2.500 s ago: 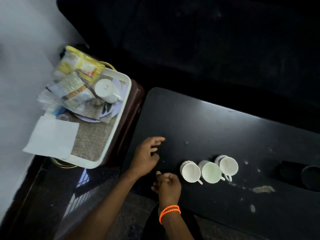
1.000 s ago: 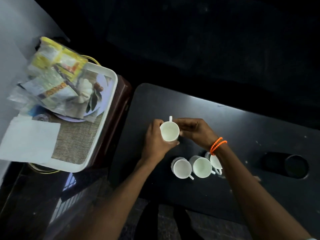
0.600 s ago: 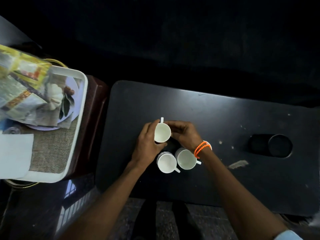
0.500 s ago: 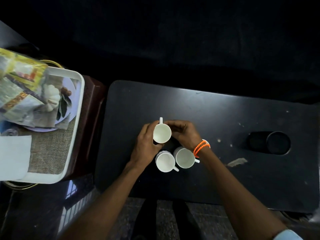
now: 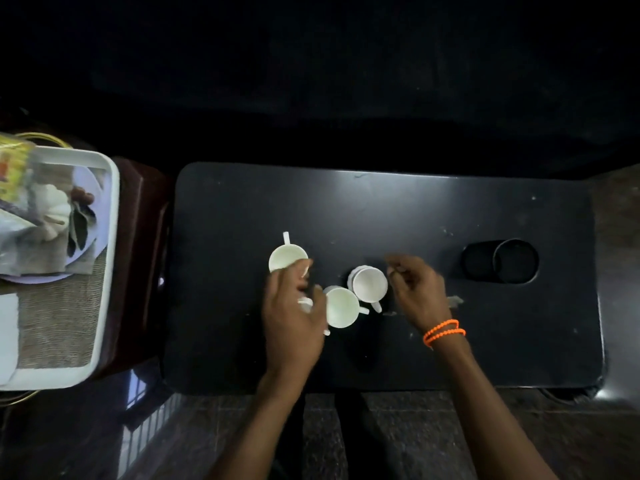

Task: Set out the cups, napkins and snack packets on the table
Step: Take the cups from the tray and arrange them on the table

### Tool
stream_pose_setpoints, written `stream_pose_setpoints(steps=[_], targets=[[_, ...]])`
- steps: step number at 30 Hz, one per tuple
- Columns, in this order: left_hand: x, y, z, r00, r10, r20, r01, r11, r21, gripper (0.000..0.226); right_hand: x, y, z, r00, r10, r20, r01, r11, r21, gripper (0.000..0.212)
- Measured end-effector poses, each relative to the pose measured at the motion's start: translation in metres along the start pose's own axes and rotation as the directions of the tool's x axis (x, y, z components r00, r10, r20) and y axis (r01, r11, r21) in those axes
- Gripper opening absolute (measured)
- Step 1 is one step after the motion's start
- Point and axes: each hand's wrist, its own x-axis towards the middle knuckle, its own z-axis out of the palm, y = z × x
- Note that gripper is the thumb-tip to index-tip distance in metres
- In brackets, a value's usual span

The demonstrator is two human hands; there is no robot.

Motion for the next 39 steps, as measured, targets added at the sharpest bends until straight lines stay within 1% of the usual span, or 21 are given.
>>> stream_pose_setpoints(steps=[1,2,3,4,5,7,9,11,13,15,17,20,21,22,23,24,26,27,30,35,39], targets=[[-0.008,0.01,0.012,0.993,-0.079,0.085,0.085,0.994,-0.069,0.041,-0.003,0.005,-0.001,1.0,-0.006,0.021,0.006,1.0,-0.003,0.024],[-0.016,0.019,0.023,0.966,-0.172,0.191,0.196,0.974,-0.115,0.044,-0.005,0.008,-0.002,0.999,0.006,0.044,-0.006,1.0,0.01,0.024],[-0.023,0.027,0.035,0.916,-0.258,0.307,0.308,0.943,-0.127,0.051,-0.006,0.01,-0.002,0.998,0.024,0.062,-0.026,0.999,0.039,0.022],[-0.03,0.032,0.046,0.856,-0.318,0.408,0.388,0.916,-0.1,0.059,-0.007,0.012,-0.003,0.996,0.04,0.074,-0.045,0.996,0.072,0.021],[-0.035,0.035,0.056,0.806,-0.346,0.48,0.418,0.907,-0.048,0.068,-0.008,0.014,-0.003,0.995,0.051,0.083,-0.06,0.993,0.101,0.02],[-0.042,0.039,0.07,0.753,-0.377,0.539,0.411,0.91,0.062,0.081,-0.01,0.016,-0.002,0.99,0.081,0.114,-0.098,0.984,0.152,0.019],[-0.044,0.037,0.082,0.73,-0.422,0.537,0.41,0.9,0.148,0.089,-0.01,0.017,-0.001,0.976,0.133,0.17,-0.173,0.952,0.251,0.019],[-0.044,0.034,0.09,0.721,-0.455,0.522,0.425,0.886,0.185,0.092,-0.008,0.017,0.001,0.955,0.183,0.233,-0.255,0.908,0.333,0.026],[-0.045,0.033,0.096,0.719,-0.469,0.512,0.446,0.877,0.177,0.092,-0.008,0.017,0.002,0.939,0.193,0.285,-0.294,0.88,0.373,0.033],[-0.045,0.032,0.101,0.722,-0.48,0.498,0.486,0.864,0.129,0.09,-0.008,0.018,0.003,0.932,0.185,0.312,-0.301,0.876,0.378,0.036],[-0.047,0.03,0.102,0.755,-0.468,0.459,0.492,0.867,0.074,0.082,-0.008,0.018,0.003,0.928,0.19,0.319,-0.308,0.874,0.377,0.036],[-0.055,0.024,0.097,0.859,-0.37,0.355,0.383,0.923,0.035,0.053,-0.006,0.017,0.004,0.92,0.208,0.331,-0.33,0.868,0.371,0.04],[-0.057,0.023,0.096,0.876,-0.352,0.33,0.364,0.931,0.024,0.047,-0.007,0.018,0.003,0.92,0.207,0.334,-0.327,0.874,0.36,0.042],[-0.058,0.023,0.094,0.879,-0.357,0.315,0.372,0.928,0.014,0.047,-0.008,0.018,0.002,0.919,0.204,0.337,-0.325,0.876,0.356,0.043],[-0.057,0.023,0.095,0.87,-0.382,0.312,0.4,0.916,0.008,0.052,-0.009,0.018,0.001,0.918,0.204,0.34,-0.328,0.873,0.361,0.044],[-0.055,0.023,0.096,0.849,-0.417,0.325,0.438,0.899,0.008,0.062,-0.011,0.018,-0.001,0.916,0.204,0.346,-0.333,0.868,0.369,0.044],[-0.05,0.024,0.1,0.79,-0.481,0.38,0.513,0.858,0.02,0.083,-0.013,0.018,-0.003,0.914,0.203,0.351,-0.335,0.866,0.372,0.046],[-0.047,0.024,0.102,0.761,-0.505,0.407,0.547,0.837,0.017,0.088,-0.014,0.019,-0.003,0.913,0.206,0.351,-0.337,0.867,0.366,0.047],[-0.041,0.025,0.106,0.706,-0.545,0.452,0.611,0.792,0.0,0.085,-0.016,0.022,-0.004,0.903,0.227,0.365,-0.363,0.857,0.365,0.053],[-0.049,0.027,0.104,0.712,-0.5,0.493,0.57,0.822,0.009,0.078,-0.028,0.029,-0.011,0.913,0.227,0.34,-0.365,0.826,0.429,0.053],[-0.068,0.019,0.101,0.665,-0.495,0.558,0.61,0.792,-0.024,0.085,-0.051,0.04,-0.014,0.914,0.315,0.256,-0.402,0.782,0.476,0.054]])
